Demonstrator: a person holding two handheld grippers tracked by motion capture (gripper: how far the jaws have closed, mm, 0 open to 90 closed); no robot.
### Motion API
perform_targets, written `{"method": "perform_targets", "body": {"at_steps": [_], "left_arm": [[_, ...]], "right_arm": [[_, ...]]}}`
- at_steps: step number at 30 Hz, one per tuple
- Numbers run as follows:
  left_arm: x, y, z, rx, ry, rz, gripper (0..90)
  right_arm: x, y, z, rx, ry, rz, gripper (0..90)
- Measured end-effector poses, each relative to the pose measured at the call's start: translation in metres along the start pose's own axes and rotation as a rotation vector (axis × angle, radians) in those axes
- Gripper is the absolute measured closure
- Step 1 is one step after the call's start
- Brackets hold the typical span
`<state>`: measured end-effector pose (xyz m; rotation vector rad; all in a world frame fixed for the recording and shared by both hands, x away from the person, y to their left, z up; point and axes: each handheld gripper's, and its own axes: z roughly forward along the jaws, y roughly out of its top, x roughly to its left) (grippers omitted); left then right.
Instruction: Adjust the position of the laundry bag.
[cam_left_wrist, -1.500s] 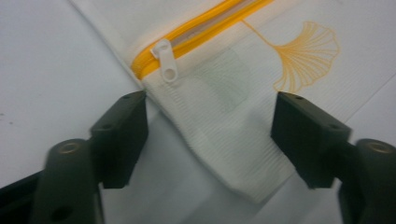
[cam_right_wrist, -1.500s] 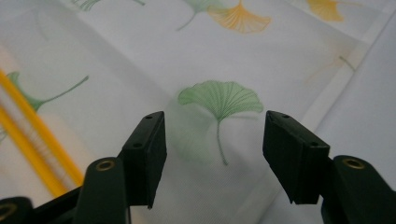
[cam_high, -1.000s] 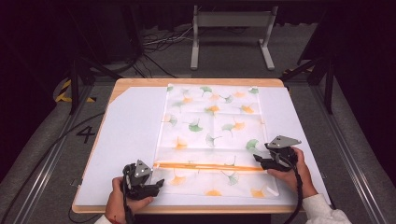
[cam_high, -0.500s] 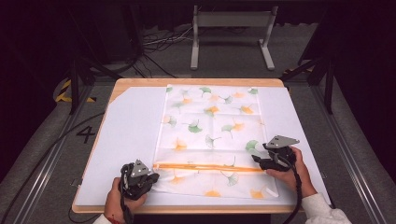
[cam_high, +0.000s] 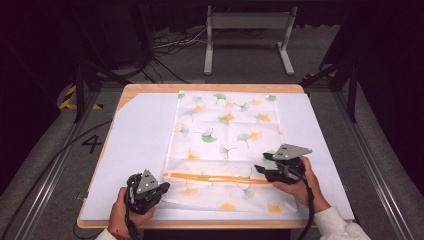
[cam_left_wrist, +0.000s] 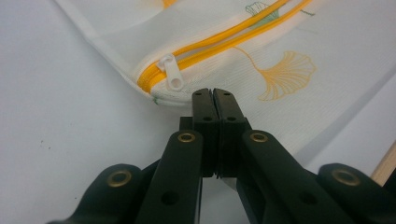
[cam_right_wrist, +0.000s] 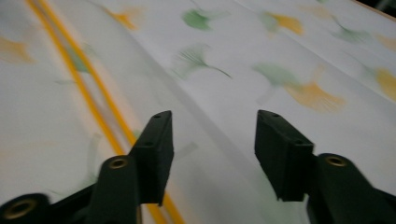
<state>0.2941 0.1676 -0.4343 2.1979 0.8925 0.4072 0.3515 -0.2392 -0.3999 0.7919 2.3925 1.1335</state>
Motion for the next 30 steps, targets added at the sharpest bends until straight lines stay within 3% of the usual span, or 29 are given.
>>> {"method": "perform_targets", "body": {"at_steps": [4, 7, 10, 14, 20, 26, 30], "left_arm": [[-0.001, 0.001, 0.0, -0.006, 0.003, 0.026, 88.5], [-0.001, 0.0, 0.0, -0.006, 0.0, 0.034, 88.6], [-0.001, 0.0, 0.001, -0.008, -0.002, 0.045, 88.6], [0.0, -0.001, 0.001, -0.01, -0.005, 0.051, 88.6], [0.0, 0.0, 0.0, -0.015, -0.003, 0.068, 88.5], [-0.001, 0.0, 0.0, -0.018, 0.004, 0.077, 88.6], [-0.003, 0.0, -0.003, -0.027, 0.015, 0.095, 88.6]], "right_arm": [[0.041, 0.037, 0.029, -0.026, 0.154, -0.071, 60.9], [0.068, 0.063, 0.058, -0.029, 0.256, -0.083, 59.4], [0.091, 0.085, 0.091, -0.025, 0.326, -0.074, 57.2], [0.105, 0.102, 0.118, -0.008, 0.361, -0.054, 56.9], [0.118, 0.117, 0.145, 0.031, 0.338, -0.034, 56.2], [0.126, 0.118, 0.159, 0.056, 0.365, -0.032, 55.0], [0.126, 0.115, 0.164, 0.11, 0.364, -0.068, 58.5]]}}
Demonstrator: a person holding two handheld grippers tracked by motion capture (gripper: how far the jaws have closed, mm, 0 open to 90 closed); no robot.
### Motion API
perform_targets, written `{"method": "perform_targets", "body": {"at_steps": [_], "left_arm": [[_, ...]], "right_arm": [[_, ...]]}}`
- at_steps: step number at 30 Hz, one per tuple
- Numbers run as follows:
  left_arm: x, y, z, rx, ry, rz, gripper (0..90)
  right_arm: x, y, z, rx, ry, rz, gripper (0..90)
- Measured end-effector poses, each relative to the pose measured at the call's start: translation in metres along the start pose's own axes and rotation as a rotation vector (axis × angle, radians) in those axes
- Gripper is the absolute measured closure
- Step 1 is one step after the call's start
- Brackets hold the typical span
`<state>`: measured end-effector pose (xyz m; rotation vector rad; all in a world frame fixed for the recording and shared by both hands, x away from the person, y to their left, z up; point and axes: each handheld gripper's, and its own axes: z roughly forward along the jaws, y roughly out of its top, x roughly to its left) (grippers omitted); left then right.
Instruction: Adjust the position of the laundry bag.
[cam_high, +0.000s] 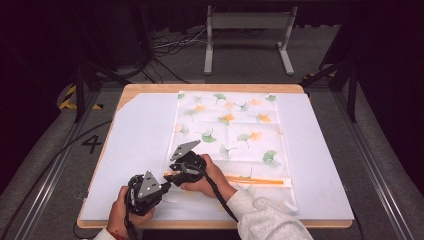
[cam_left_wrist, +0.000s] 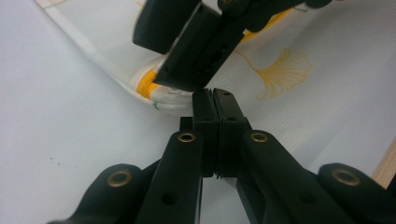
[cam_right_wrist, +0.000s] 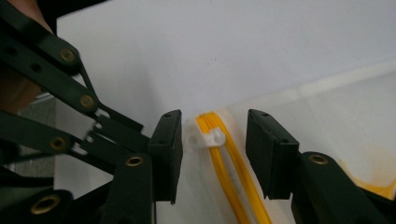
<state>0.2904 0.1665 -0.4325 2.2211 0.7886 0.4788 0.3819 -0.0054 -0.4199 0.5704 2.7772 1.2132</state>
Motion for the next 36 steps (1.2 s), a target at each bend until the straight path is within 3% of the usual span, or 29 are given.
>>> {"method": "perform_targets", "body": {"at_steps": [7, 11, 16, 18, 21, 26, 28, 30, 33, 36], "left_arm": [[-0.001, 0.001, 0.001, -0.001, 0.002, 0.007, 88.6], [0.0, 0.0, 0.0, -0.004, 0.005, 0.005, 88.5], [0.001, -0.001, -0.001, -0.008, 0.004, 0.003, 88.5], [0.002, -0.001, -0.002, -0.015, 0.003, 0.002, 88.5], [0.003, -0.001, -0.002, -0.017, 0.0, 0.002, 88.6], [0.003, 0.0, -0.002, -0.018, -0.009, 0.008, 88.5], [0.004, -0.001, -0.002, -0.016, -0.014, 0.009, 88.5], [0.004, -0.001, -0.002, -0.018, -0.014, 0.009, 88.5], [0.005, -0.001, -0.003, -0.02, -0.012, 0.012, 88.5], [0.006, -0.001, -0.003, -0.02, -0.011, 0.009, 88.6]], "right_arm": [[-0.006, -0.005, 0.006, 0.067, 0.015, -0.034, 65.2], [-0.011, -0.007, 0.007, 0.083, 0.043, -0.021, 71.4], [-0.013, -0.008, 0.009, 0.096, 0.049, -0.033, 73.9], [-0.014, -0.009, 0.01, 0.101, 0.045, -0.036, 80.5], [-0.017, -0.009, 0.01, 0.096, 0.045, -0.031, 83.1], [-0.016, -0.008, 0.009, 0.093, 0.041, -0.055, 83.3], [-0.016, -0.007, 0.008, 0.084, 0.027, -0.066, 68.8], [-0.017, -0.006, 0.008, 0.078, 0.013, -0.068, 70.3], [-0.018, -0.006, 0.009, 0.079, 0.034, -0.067, 78.0], [-0.014, -0.006, 0.01, 0.089, 0.027, -0.108, 84.8]]}}
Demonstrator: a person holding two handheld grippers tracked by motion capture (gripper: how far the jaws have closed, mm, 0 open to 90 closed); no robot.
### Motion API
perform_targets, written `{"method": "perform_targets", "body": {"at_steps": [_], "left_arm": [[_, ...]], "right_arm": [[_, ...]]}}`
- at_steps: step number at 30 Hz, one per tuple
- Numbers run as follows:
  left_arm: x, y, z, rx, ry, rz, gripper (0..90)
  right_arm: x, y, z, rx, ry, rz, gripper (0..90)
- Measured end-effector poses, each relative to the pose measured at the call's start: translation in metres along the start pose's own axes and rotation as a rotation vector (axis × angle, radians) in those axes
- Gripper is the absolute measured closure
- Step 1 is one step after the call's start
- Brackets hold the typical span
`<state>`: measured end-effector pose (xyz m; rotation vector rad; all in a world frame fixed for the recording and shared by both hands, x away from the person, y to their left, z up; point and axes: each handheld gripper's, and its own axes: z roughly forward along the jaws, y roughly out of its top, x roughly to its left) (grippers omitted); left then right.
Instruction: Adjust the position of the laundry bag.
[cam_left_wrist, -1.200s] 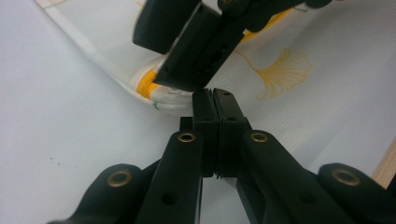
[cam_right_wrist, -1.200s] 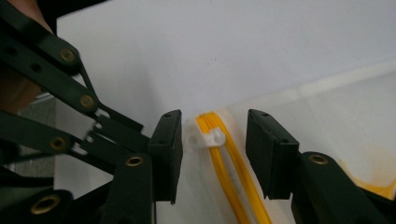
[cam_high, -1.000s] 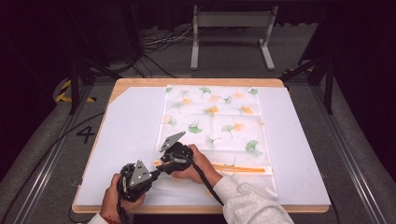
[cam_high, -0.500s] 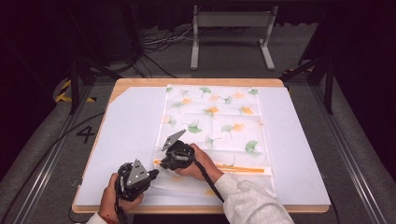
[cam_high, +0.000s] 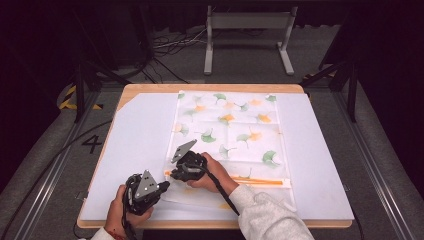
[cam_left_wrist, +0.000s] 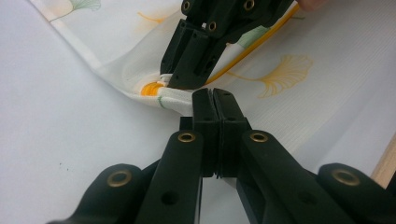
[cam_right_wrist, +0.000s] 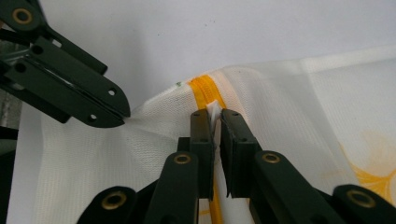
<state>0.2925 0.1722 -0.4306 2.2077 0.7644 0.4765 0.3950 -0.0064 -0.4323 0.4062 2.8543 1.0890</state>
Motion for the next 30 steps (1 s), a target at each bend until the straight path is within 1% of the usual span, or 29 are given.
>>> {"method": "perform_targets", "body": {"at_steps": [2, 4, 5, 6, 8, 11, 13, 14, 19, 21, 24, 26, 28, 30], "left_arm": [[0.001, 0.0, -0.001, -0.002, -0.004, -0.003, 88.5], [0.001, -0.001, -0.001, -0.002, -0.003, -0.002, 88.6], [0.001, -0.001, -0.001, -0.002, -0.003, -0.004, 88.5], [0.002, -0.001, -0.001, -0.002, -0.003, -0.005, 88.6], [0.002, -0.001, -0.001, -0.002, -0.004, -0.007, 88.6], [0.002, 0.0, -0.001, 0.0, -0.004, -0.002, 88.6], [0.002, 0.0, -0.001, 0.001, -0.006, -0.003, 88.5], [0.002, 0.0, -0.001, 0.001, -0.006, -0.003, 88.5], [0.002, 0.0, -0.002, -0.001, -0.006, -0.003, 88.6], [0.003, 0.0, -0.003, -0.008, 0.002, -0.008, 88.5], [0.006, -0.001, -0.005, -0.019, 0.015, -0.023, 88.6], [0.007, -0.001, -0.006, -0.025, 0.01, -0.031, 88.6], [0.007, 0.0, -0.007, -0.028, 0.013, -0.032, 88.6], [0.007, 0.0, -0.007, -0.032, 0.021, -0.032, 88.6]], "right_arm": [[0.002, 0.001, 0.0, 0.003, -0.006, -0.011, 85.0], [0.0, 0.0, 0.0, 0.006, 0.007, -0.004, 84.9], [-0.001, -0.001, -0.001, -0.001, 0.013, 0.004, 84.6], [-0.002, -0.001, -0.002, -0.008, 0.017, 0.013, 80.9], [-0.006, -0.003, -0.004, -0.01, 0.017, 0.033, 79.8], [-0.007, -0.005, -0.005, -0.011, 0.031, 0.033, 84.8], [-0.006, -0.005, -0.005, -0.007, 0.038, 0.017, 90.0], [-0.006, -0.004, -0.005, -0.005, 0.028, 0.008, 90.0], [-0.005, -0.004, -0.005, 0.006, 0.016, -0.005, 90.0], [-0.004, -0.004, -0.007, 0.009, 0.012, -0.022, 90.0], [-0.005, -0.003, -0.01, 0.002, -0.006, -0.031, 90.0], [-0.005, -0.003, -0.012, -0.007, -0.013, -0.03, 90.0], [-0.004, -0.004, -0.011, 0.002, -0.02, -0.037, 90.0], [-0.003, -0.004, -0.011, 0.005, -0.029, -0.034, 90.0]]}}
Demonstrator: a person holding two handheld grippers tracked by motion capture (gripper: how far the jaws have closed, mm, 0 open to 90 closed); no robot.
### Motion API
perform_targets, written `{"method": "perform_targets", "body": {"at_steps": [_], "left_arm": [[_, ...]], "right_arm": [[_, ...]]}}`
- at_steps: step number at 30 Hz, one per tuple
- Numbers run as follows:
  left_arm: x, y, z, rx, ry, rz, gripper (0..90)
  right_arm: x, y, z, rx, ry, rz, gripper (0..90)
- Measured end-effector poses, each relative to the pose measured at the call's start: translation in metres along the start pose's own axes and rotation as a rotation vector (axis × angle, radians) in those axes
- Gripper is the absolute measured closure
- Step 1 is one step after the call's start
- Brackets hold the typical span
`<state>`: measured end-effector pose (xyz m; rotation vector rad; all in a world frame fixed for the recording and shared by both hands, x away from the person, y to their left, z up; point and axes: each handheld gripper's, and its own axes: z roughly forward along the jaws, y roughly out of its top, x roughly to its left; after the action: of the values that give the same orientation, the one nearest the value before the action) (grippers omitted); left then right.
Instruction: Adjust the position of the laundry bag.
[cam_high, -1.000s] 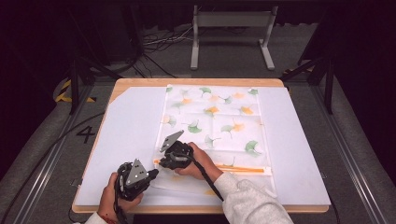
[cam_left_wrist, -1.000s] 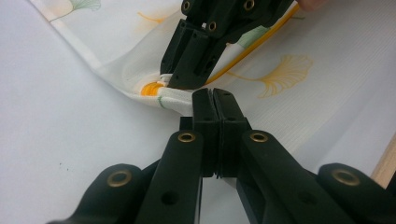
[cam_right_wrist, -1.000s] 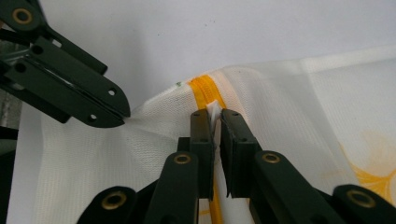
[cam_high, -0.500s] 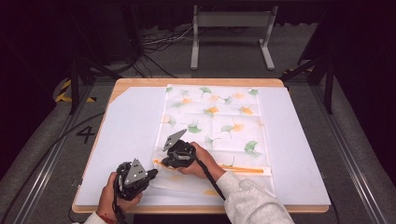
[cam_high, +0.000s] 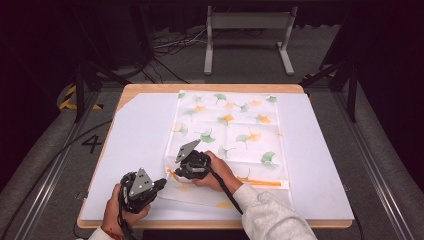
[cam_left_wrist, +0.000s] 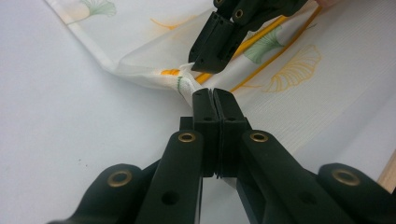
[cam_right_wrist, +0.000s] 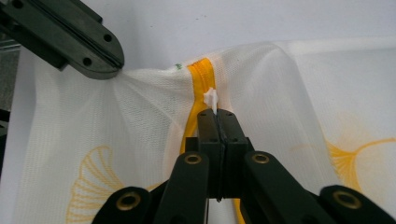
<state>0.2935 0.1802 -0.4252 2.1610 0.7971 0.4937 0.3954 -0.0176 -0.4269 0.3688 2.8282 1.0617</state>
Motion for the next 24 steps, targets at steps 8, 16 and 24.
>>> {"method": "perform_targets", "body": {"at_steps": [8, 16, 24], "left_arm": [[0.003, 0.001, -0.001, -0.011, -0.004, -0.026, 88.5], [0.006, 0.001, 0.001, -0.004, 0.001, -0.035, 88.5], [0.012, 0.001, 0.009, 0.003, -0.02, -0.063, 87.8]], "right_arm": [[0.006, -0.001, 0.001, -0.001, -0.043, -0.031, 90.0], [0.008, -0.002, -0.003, -0.026, -0.062, -0.035, 90.0], [0.009, -0.002, -0.003, -0.037, -0.063, -0.025, 90.0]]}}
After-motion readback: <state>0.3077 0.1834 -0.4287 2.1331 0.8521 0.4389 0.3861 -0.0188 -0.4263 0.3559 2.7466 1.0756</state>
